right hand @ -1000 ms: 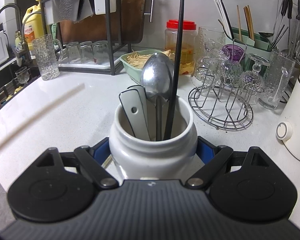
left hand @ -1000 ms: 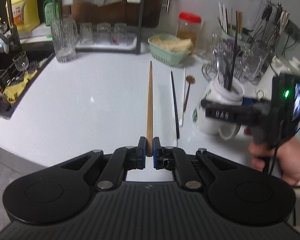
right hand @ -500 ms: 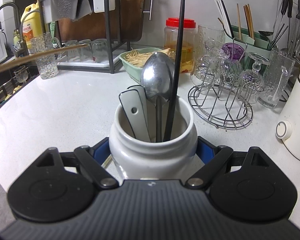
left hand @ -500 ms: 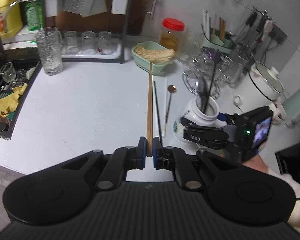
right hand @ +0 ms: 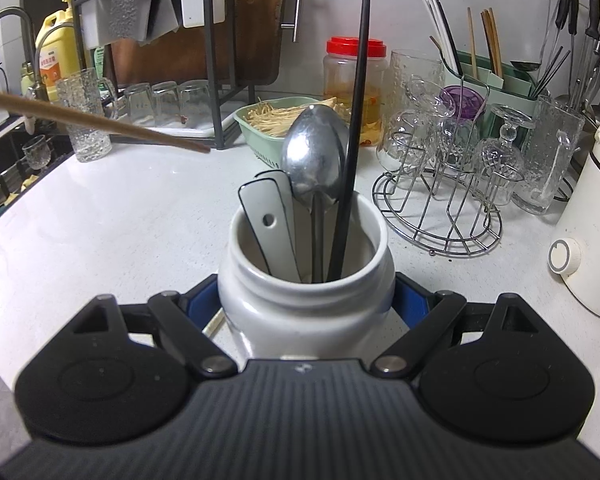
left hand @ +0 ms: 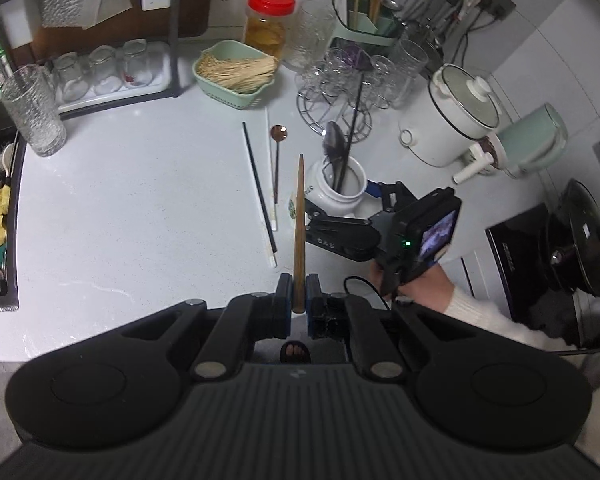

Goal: Organize utensils
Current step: 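Lift the wooden chopstick with the left tool over the mug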

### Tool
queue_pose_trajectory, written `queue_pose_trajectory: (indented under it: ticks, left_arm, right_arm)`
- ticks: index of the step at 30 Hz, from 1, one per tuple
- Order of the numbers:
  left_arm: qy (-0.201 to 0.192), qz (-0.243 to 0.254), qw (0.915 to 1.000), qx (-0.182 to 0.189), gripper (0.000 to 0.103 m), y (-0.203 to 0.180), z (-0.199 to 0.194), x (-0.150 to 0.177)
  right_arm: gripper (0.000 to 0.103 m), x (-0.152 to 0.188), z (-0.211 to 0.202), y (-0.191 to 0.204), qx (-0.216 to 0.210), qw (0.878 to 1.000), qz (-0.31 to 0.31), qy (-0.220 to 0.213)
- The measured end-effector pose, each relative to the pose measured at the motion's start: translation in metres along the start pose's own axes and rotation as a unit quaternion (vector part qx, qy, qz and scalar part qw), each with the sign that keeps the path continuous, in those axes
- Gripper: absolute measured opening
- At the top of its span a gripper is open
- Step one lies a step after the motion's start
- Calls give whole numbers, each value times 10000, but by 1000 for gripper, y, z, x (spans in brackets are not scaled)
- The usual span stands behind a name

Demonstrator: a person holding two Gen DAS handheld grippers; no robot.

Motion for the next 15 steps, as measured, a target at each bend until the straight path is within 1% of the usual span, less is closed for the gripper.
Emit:
queue_pose_trajectory:
  ticks: [3,9,15]
  left_arm:
    - [172,47,9997,156,7,-8,-4,-14]
    - [495,342,9977,326,8,-24,-8,-37]
    - [875,625,9933,415,7,-31,17,-63]
  right_arm:
    - [91,0,0,1,54,10000,40,0]
    - [91,-1,1,1,84,9999,65,11]
    - [91,-1,1,2,140,9999,98,7]
Point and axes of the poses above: each gripper's, at about its wrist camera, not at the fingertips, and z roughly the way its jaws point, y to its left, x to its underside, the point moved 4 cm from there along z, roughly the way its jaws point, and after that the axes turned 5 degrees about -y, right-handed, at the moved point
